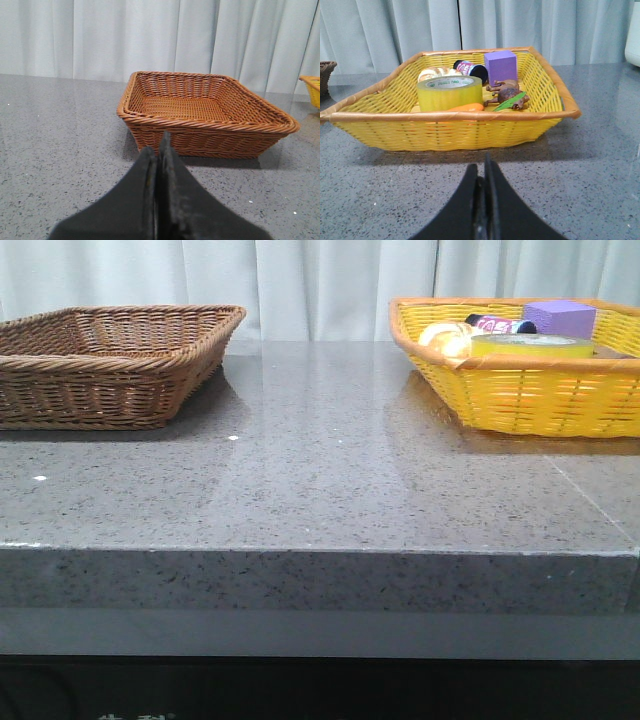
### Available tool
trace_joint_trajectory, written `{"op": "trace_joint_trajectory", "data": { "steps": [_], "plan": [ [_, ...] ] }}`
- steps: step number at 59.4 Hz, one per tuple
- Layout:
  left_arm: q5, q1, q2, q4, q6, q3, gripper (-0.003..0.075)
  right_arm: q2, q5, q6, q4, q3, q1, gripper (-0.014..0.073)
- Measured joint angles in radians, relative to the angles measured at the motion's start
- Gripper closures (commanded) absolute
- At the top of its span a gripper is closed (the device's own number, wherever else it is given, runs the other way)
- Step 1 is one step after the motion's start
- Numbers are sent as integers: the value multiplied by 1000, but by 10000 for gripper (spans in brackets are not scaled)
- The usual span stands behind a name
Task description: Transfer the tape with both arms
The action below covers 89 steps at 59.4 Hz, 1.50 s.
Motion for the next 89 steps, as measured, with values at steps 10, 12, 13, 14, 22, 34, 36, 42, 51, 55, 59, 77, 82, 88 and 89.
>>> {"op": "trace_joint_trajectory", "data": {
  "steps": [10, 12, 13, 14, 22, 34, 36, 42, 51, 55, 59, 77, 82, 88, 89],
  "plan": [
    [0, 0, 0, 0, 0, 0, 740, 0, 0, 0, 0, 0, 0, 661],
    [0, 0, 0, 0, 0, 0, 740, 0, 0, 0, 0, 0, 0, 661],
    [0, 0, 0, 0, 0, 0, 740, 0, 0, 0, 0, 0, 0, 661],
    [0, 0, 0, 0, 0, 0, 740, 0, 0, 0, 0, 0, 0, 661],
    [0, 0, 0, 0, 0, 0, 740, 0, 0, 0, 0, 0, 0, 661],
    [0, 0, 0, 0, 0, 0, 740, 0, 0, 0, 0, 0, 0, 661],
    [0, 0, 0, 0, 0, 0, 740, 0, 0, 0, 0, 0, 0, 661],
    [0, 0, 0, 0, 0, 0, 740, 0, 0, 0, 0, 0, 0, 661],
    [0, 0, 0, 0, 0, 0, 740, 0, -9, 0, 0, 0, 0, 661],
    [-4, 0, 0, 0, 0, 0, 740, 0, -20, 0, 0, 0, 0, 661],
    [-16, 0, 0, 0, 0, 0, 740, 0, -25, 0, 0, 0, 0, 661],
    [76, 0, 0, -36, 0, -76, 740, 0, 13, 0, 0, -110, 0, 661],
    [141, 0, 5, -39, 0, -173, 740, 0, 81, 0, 0, -187, 0, 661],
    [221, 0, 51, -39, 0, -311, 740, 0, 166, 0, -12, -301, 0, 661],
    [237, 0, 60, -39, 0, -339, 740, 2, 183, 0, -14, -317, 0, 661]
  ]
}}
